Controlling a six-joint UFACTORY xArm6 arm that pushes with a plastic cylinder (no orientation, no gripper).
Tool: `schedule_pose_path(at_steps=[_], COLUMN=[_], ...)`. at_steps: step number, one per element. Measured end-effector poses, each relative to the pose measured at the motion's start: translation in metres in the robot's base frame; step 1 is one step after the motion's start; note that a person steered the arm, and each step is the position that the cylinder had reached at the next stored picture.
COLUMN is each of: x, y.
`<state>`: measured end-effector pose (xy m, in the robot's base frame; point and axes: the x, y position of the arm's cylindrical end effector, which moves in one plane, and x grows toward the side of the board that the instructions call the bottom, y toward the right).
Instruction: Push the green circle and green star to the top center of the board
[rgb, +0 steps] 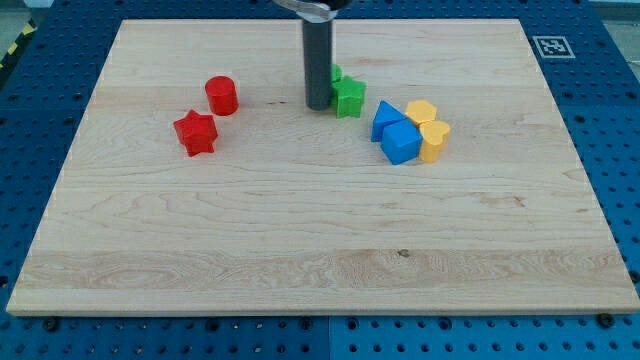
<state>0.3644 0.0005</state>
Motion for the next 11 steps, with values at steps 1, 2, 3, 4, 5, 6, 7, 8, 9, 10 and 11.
schedule_pose_path(at_steps=[1,2,3,4,5,6,7,8,9,10,11], x=[0.003,0.029,0.038,0.038,0.038,0.037,0.026,0.005,-0.019,-0.027,-0.027], y=[0.000,0.000,0.047,0.099,0.099,0.070,0.051,0.037,0.021,0.002,-0.050])
